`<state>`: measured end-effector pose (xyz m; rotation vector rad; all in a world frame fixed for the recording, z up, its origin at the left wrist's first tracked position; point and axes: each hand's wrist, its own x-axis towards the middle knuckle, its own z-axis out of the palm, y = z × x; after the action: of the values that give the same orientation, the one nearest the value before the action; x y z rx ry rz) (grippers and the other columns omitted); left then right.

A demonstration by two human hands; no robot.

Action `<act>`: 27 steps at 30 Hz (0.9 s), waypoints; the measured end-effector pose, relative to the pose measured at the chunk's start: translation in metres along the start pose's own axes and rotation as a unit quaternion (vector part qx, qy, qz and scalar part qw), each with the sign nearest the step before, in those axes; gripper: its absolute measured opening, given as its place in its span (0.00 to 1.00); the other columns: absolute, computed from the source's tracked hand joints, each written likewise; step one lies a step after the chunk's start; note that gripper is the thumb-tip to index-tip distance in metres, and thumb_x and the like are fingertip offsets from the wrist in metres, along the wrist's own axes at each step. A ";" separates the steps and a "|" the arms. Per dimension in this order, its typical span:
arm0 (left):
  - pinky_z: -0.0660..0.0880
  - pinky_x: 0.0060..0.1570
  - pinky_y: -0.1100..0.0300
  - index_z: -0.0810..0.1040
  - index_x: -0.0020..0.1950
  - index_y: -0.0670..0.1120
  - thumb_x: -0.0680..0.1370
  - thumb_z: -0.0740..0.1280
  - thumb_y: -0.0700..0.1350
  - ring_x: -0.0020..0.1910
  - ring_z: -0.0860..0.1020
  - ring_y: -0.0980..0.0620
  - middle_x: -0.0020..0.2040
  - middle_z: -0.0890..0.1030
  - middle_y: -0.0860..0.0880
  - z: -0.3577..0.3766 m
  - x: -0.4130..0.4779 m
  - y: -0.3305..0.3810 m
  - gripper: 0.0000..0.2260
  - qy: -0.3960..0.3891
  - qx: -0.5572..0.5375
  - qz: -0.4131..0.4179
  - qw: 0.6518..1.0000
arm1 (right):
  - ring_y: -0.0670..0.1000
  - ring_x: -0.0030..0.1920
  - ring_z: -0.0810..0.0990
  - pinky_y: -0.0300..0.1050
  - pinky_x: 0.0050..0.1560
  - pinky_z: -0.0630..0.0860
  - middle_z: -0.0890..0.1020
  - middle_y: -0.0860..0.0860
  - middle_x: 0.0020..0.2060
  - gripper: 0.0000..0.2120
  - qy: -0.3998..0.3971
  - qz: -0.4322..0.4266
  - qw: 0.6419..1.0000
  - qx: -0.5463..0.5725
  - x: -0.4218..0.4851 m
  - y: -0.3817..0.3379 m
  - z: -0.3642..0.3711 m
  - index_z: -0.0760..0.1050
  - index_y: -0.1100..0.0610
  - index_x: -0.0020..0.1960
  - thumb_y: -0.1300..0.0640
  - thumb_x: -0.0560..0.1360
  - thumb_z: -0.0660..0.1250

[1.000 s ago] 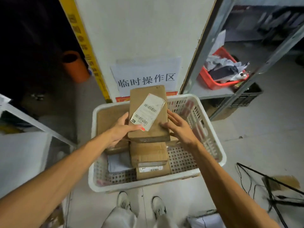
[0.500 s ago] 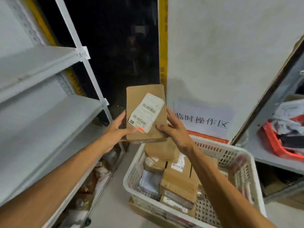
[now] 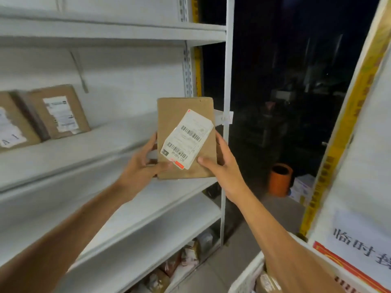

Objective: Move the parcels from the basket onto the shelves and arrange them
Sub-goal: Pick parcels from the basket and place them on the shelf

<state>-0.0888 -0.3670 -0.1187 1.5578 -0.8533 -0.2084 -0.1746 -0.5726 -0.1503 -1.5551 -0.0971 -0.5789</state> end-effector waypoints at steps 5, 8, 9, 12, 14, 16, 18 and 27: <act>0.79 0.44 0.54 0.65 0.71 0.64 0.69 0.71 0.39 0.54 0.81 0.43 0.63 0.78 0.53 -0.074 0.002 0.025 0.36 0.073 0.021 0.043 0.996 | 0.32 0.63 0.71 0.30 0.52 0.75 0.74 0.30 0.62 0.33 -0.041 -0.034 0.999 0.000 0.057 -0.016 0.074 0.61 0.31 0.68 0.56 0.74 0.72; 0.77 0.50 0.43 0.61 0.75 0.61 0.68 0.71 0.42 0.55 0.80 0.40 0.64 0.77 0.51 -0.113 0.002 0.030 0.38 0.109 0.043 0.053 0.992 | 0.37 0.65 0.72 0.37 0.55 0.76 0.73 0.32 0.64 0.32 -0.065 -0.041 0.997 -0.011 0.085 -0.023 0.111 0.60 0.27 0.66 0.50 0.72 0.73; 0.78 0.49 0.44 0.60 0.75 0.60 0.68 0.71 0.42 0.55 0.80 0.42 0.64 0.77 0.51 -0.124 0.002 0.030 0.39 0.114 0.052 0.060 0.990 | 0.39 0.66 0.71 0.41 0.59 0.76 0.73 0.34 0.65 0.34 -0.070 -0.044 0.996 -0.012 0.094 -0.022 0.121 0.60 0.29 0.68 0.50 0.71 0.73; 0.79 0.42 0.58 0.62 0.74 0.59 0.70 0.73 0.36 0.51 0.81 0.49 0.62 0.78 0.52 -0.149 0.003 0.029 0.38 0.136 0.060 0.078 0.986 | 0.44 0.67 0.72 0.48 0.63 0.76 0.73 0.40 0.67 0.38 -0.068 -0.035 0.997 -0.024 0.116 -0.014 0.148 0.58 0.41 0.75 0.54 0.72 0.74; 0.80 0.44 0.59 0.63 0.72 0.60 0.69 0.73 0.37 0.52 0.82 0.51 0.60 0.79 0.54 -0.164 0.004 0.023 0.37 0.152 0.074 0.083 0.982 | 0.42 0.64 0.75 0.43 0.60 0.78 0.76 0.41 0.64 0.37 -0.075 -0.038 0.996 -0.038 0.128 -0.008 0.162 0.63 0.46 0.74 0.55 0.71 0.76; 0.80 0.50 0.53 0.63 0.74 0.57 0.68 0.72 0.41 0.54 0.81 0.47 0.58 0.81 0.55 -0.176 0.009 0.015 0.37 0.166 0.101 0.082 0.978 | 0.38 0.58 0.77 0.35 0.51 0.79 0.78 0.40 0.59 0.36 -0.097 -0.037 0.993 -0.047 0.142 -0.002 0.172 0.66 0.47 0.72 0.55 0.69 0.78; 0.79 0.52 0.47 0.63 0.75 0.53 0.67 0.72 0.43 0.53 0.81 0.45 0.55 0.81 0.57 -0.186 0.018 0.004 0.38 0.184 0.116 0.071 0.973 | 0.34 0.55 0.78 0.31 0.46 0.78 0.79 0.38 0.57 0.36 -0.118 -0.028 0.991 -0.049 0.157 0.007 0.180 0.66 0.47 0.71 0.56 0.68 0.79; 0.81 0.48 0.52 0.58 0.77 0.56 0.71 0.74 0.39 0.53 0.81 0.50 0.53 0.79 0.57 -0.228 0.087 -0.062 0.40 0.220 0.172 0.037 0.960 | 0.40 0.61 0.76 0.43 0.60 0.77 0.77 0.40 0.61 0.39 -0.153 -0.023 0.984 -0.087 0.243 0.070 0.195 0.62 0.47 0.73 0.55 0.68 0.78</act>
<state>0.1312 -0.2460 -0.1003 1.7975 -0.6111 0.3509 0.1219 -0.4622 -0.1056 -1.8092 -0.3227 -0.3872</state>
